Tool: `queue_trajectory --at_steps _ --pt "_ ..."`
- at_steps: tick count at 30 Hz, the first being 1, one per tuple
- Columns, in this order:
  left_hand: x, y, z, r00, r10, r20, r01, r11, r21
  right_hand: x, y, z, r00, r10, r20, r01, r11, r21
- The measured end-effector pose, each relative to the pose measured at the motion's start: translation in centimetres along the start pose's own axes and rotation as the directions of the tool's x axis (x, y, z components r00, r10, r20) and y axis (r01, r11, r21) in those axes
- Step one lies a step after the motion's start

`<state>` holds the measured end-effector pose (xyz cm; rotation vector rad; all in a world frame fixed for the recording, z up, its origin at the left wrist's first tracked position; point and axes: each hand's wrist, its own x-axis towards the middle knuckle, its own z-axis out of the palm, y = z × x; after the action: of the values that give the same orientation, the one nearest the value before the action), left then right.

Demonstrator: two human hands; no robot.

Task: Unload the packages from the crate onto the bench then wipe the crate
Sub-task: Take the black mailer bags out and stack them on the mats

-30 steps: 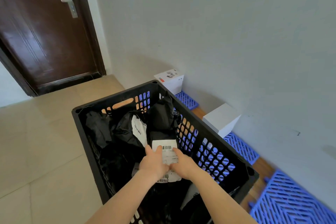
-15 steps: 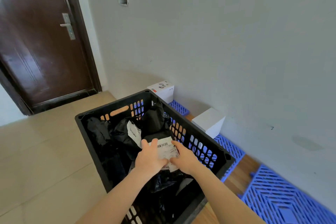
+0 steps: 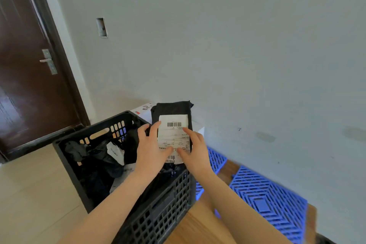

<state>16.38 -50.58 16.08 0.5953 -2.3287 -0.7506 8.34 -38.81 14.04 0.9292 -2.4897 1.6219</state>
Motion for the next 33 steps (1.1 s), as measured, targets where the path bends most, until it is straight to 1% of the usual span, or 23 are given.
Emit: queue_trajectory --at_steps 4,7,12,15,20,25,28,33 --pt "-0.5 4.3 4.0 0.994 0.089 0.056 -0.081 0.988 -0.129 -1.1 2.3 -5.8 0.991 0.083 -0.105 -0.081 0.996 0.027" --pt "-1.1 6.9 8.0 0.981 0.144 0.128 -0.12 0.976 -0.18 -2.3 4.8 -9.6 0.969 0.162 -0.185 -0.165 0.986 -0.002" --pt "-2.3 9.1 15.5 0.94 0.204 0.275 -0.131 0.956 -0.264 -4.5 9.8 -13.7 0.906 0.297 -0.302 -0.31 0.951 0.005" --pt "-2.9 9.0 20.1 0.892 0.217 0.396 -0.106 0.953 -0.284 -5.3 13.2 -14.6 0.86 0.382 -0.337 -0.405 0.914 0.003" --pt "-3.2 7.3 26.6 0.811 0.223 0.54 -0.088 0.96 -0.265 -5.7 19.0 -14.3 0.768 0.529 -0.359 -0.562 0.827 0.018" --pt "-3.8 3.9 32.2 0.727 0.199 0.657 -0.054 0.971 -0.234 -5.8 24.5 -12.6 0.673 0.66 -0.334 -0.694 0.72 0.027" --pt "-3.8 2.3 34.7 0.688 0.184 0.702 -0.048 0.977 -0.209 -5.5 27.1 -11.7 0.639 0.703 -0.312 -0.737 0.676 0.016" --pt "-3.6 0.7 37.8 0.653 0.151 0.742 -0.044 0.986 -0.162 -4.6 30.3 -10.2 0.592 0.754 -0.283 -0.785 0.619 0.007"
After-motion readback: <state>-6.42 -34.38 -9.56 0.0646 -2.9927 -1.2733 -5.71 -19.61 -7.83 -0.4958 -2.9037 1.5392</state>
